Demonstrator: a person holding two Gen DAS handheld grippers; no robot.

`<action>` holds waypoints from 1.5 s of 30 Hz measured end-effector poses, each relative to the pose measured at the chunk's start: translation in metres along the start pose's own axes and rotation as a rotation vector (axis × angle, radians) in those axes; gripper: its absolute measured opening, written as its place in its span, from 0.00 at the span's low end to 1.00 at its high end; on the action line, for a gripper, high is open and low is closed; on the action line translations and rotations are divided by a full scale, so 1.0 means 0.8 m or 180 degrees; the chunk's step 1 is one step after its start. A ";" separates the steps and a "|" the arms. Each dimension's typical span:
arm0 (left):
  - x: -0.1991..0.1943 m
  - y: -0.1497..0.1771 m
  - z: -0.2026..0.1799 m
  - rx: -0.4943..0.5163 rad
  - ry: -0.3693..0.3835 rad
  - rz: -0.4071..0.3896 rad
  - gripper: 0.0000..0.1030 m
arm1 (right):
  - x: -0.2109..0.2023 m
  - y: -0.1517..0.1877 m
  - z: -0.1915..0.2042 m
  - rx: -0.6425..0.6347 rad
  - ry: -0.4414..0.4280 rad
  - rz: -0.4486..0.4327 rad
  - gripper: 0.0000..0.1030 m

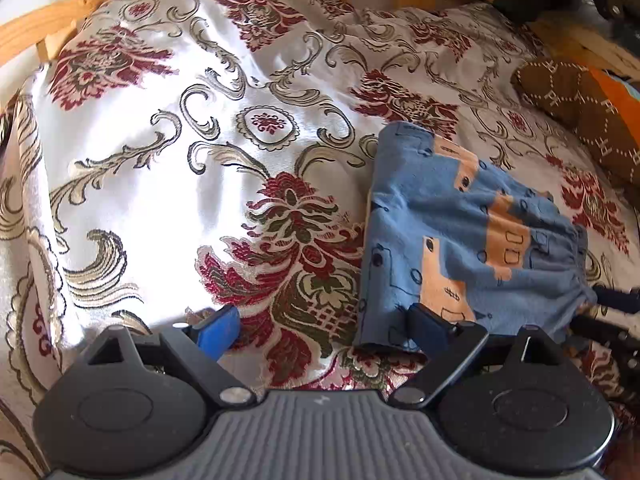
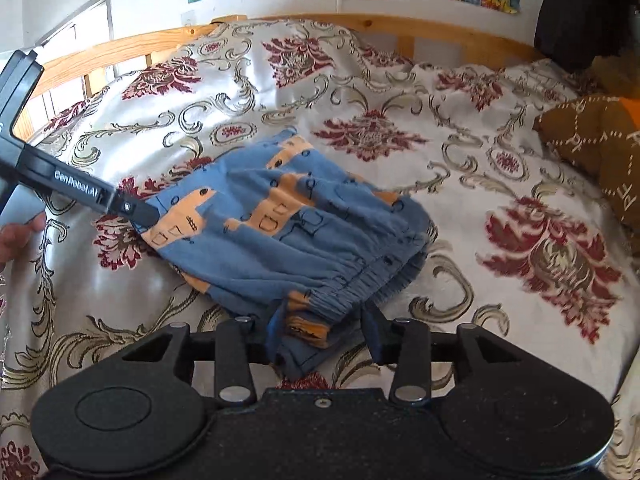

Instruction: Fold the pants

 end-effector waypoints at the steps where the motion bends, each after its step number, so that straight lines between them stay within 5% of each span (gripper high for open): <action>1: -0.001 0.000 -0.001 0.0002 -0.0004 0.0000 0.91 | -0.003 -0.001 0.000 0.0001 0.0005 -0.0007 0.45; 12: -0.027 0.014 -0.012 0.0164 -0.0142 -0.0003 1.00 | -0.034 -0.005 0.014 0.0113 -0.0163 -0.0073 0.93; 22: -0.044 0.015 -0.024 0.0324 -0.0169 -0.0108 1.00 | -0.044 -0.007 0.024 0.0146 -0.0286 -0.0119 0.99; 32: -0.034 -0.037 -0.025 0.0545 0.0121 -0.0212 1.00 | -0.028 -0.028 -0.049 0.0627 -0.0398 -0.0049 0.99; 39: -0.009 -0.078 -0.042 0.0765 0.0454 -0.0087 1.00 | -0.003 -0.019 -0.071 0.1069 -0.0869 0.0167 0.99; 45: 0.033 -0.094 -0.058 0.0901 0.0749 0.0346 1.00 | 0.022 -0.028 -0.092 0.1432 -0.1383 0.0316 0.99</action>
Point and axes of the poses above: each gripper's, at about its wrist camera, not at the fingertips, and x roughly the way its jaws point, z to its left, y to its underside, the point moved 9 cm from there along x, roughly the way its jaws point, and after that the axes turned 10 degrees about z, right-handed, at the moved point
